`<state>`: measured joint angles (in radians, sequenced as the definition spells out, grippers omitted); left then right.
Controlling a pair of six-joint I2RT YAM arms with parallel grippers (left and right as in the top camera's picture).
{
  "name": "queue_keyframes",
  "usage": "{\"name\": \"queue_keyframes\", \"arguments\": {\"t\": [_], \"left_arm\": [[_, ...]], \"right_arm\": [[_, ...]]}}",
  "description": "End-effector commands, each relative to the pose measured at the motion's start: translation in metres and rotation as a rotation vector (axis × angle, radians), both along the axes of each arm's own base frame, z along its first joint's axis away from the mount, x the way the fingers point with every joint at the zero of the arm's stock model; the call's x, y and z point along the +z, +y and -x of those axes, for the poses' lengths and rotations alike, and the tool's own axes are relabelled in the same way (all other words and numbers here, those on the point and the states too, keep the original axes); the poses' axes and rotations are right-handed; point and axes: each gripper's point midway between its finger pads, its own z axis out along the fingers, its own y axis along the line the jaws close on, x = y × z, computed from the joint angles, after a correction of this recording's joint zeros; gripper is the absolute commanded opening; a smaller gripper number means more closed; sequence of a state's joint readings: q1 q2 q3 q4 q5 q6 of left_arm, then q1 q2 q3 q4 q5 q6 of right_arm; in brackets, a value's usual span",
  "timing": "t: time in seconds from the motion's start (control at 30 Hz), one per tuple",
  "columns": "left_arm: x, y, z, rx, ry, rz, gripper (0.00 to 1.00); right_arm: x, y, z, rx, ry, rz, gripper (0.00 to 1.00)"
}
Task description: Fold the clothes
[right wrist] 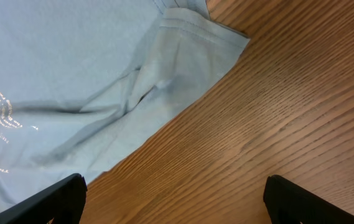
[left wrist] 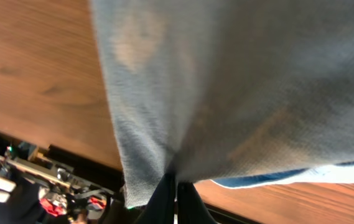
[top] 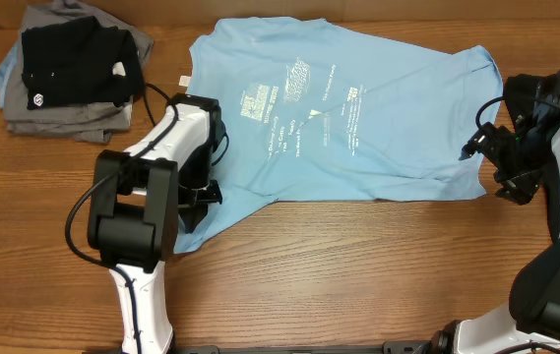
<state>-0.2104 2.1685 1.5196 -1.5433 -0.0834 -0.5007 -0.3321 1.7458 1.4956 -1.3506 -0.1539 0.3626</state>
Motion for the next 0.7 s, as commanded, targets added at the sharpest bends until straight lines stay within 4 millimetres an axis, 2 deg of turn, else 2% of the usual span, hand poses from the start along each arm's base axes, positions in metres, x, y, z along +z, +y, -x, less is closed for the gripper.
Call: {"name": "queue_keyframes", "arguments": {"t": [0.0, 0.13, 0.27, 0.3, 0.37, 0.47, 0.5, 0.67], "left_arm": [[0.034, 0.009, -0.003, 0.032, -0.103, -0.070, 0.04], [0.074, 0.025, 0.003, 0.071, -0.204, -0.165, 0.04], [0.107, 0.027, 0.004, 0.084, -0.346, -0.135, 0.05], [0.112, 0.027, 0.005, 0.076, -0.363, -0.126, 0.13], [0.118, 0.025, 0.006, 0.055, -0.378, -0.096, 0.50], [0.119, 0.020, 0.009, 0.051, -0.375, -0.060, 0.66], [0.119, 0.019, 0.009, 0.048, -0.372, -0.054, 0.79], [0.115, 0.014, -0.002, 0.032, -0.412, -0.034, 0.91]], "right_arm": [[0.004, 0.004, 0.001, 0.006, -0.013, -0.004, 0.95], [0.004, 0.005, 0.004, 0.006, -0.001, -0.008, 0.95], [0.004, 0.005, 0.006, 0.006, 0.007, -0.011, 0.98], [0.004, 0.006, 0.007, 0.005, 0.011, -0.012, 0.98], [0.004, 0.006, 0.008, 0.006, 0.016, -0.011, 0.99], [0.004, 0.005, 0.008, 0.005, 0.016, -0.011, 1.00], [0.004, 0.005, 0.008, 0.005, 0.016, -0.011, 1.00], [0.004, 0.005, 0.005, 0.005, 0.005, -0.007, 1.00]]}}
